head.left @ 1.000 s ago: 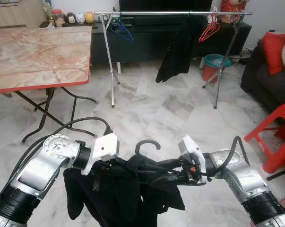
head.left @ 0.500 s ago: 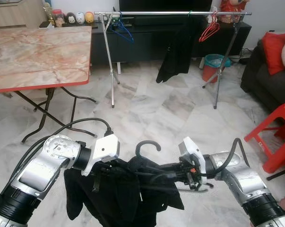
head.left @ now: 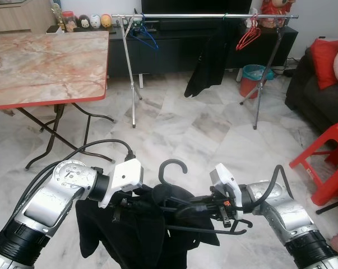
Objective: Hang hanger
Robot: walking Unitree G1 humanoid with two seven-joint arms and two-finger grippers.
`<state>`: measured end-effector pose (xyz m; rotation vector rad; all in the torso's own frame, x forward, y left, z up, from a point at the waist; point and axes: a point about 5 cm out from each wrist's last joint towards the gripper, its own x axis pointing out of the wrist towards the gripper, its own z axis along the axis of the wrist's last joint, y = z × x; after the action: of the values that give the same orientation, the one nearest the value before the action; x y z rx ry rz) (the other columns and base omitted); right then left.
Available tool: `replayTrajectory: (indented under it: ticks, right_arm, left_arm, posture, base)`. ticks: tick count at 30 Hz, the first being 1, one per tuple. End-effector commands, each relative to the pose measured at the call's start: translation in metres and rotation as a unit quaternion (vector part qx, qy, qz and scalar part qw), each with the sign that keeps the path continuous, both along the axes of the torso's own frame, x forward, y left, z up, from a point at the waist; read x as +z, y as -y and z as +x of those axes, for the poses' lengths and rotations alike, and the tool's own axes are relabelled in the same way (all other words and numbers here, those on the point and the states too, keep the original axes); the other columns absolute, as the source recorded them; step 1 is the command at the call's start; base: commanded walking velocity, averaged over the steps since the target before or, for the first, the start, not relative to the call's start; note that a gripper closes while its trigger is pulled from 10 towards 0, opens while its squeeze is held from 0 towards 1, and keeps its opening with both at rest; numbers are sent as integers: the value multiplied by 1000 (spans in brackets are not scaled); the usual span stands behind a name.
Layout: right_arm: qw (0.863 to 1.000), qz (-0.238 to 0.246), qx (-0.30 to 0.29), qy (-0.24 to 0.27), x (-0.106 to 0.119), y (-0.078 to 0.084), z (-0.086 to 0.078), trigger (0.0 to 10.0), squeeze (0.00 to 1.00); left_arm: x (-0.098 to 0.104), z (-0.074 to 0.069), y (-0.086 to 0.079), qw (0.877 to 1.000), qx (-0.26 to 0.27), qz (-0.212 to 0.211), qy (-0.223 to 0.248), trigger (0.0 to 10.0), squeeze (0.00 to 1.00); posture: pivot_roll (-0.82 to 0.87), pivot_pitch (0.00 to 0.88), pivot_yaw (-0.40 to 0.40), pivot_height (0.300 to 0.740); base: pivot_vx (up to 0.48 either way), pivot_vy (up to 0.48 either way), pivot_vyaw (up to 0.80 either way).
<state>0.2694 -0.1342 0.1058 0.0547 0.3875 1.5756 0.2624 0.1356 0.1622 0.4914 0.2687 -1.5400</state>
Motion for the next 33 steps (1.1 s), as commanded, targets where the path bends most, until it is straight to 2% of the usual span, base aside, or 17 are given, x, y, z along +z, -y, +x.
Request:
replayTrajectory:
  ticks: [1,9,12,22,27,28,29,30,31,33]
  right_arm:
    - [1000,4,6,6,1,-4,-1,0,0]
    - [998,-39,-27,30,-12,-1,4,0,0]
    - [995,-55,-67,45,-16,0,11,0,0]
    - [987,-53,-131,76,-18,3,23,0,0]
    - [982,-47,-159,86,-18,4,28,0,0]
    - [981,-47,-168,90,-19,4,29,0,0]
    - [980,-48,-173,91,-19,5,29,0,0]
    - [979,-46,-177,90,-20,5,30,0,0]
    - [978,-46,-182,91,-20,5,30,0,0]
    - [973,-38,-209,93,-20,7,34,0,0]
  left_arm:
    - [9,0,4,1000,-11,-6,27,10000,1000]
    - [13,2,2,999,-8,-7,31,10000,1000]
    - [13,2,2,999,-6,-8,31,10000,1000]
    - [13,6,1,999,8,-11,42,10000,1000]
    - [15,13,-1,997,38,-13,65,10000,1000]
    - [15,17,-2,996,55,-12,70,10000,792]
    - [15,19,-2,996,61,-13,70,10000,651]
    - [16,20,-3,995,69,-17,73,10000,169]
    - [16,22,-3,994,80,-20,76,10000,0]
    - [17,25,-4,991,104,-30,82,10000,0]
  posture:
    - [63,0,-13,740]
    - [65,0,-15,740]
    - [66,0,-15,740]
    - [66,0,-16,740]
    - [65,0,-15,740]
    - [64,0,-15,740]
    - [64,0,-15,740]
    - [64,0,-15,740]
    - [64,0,-16,740]
    - [63,0,-16,740]
  base:
    - [0,0,0]
    - [0,0,0]
    - [0,0,0]
    - [0,0,0]
    - [0,0,0]
    - [0,0,0]
    - [0,0,0]
    - [0,0,0]
    - [0,0,0]
    - [0,0,0]
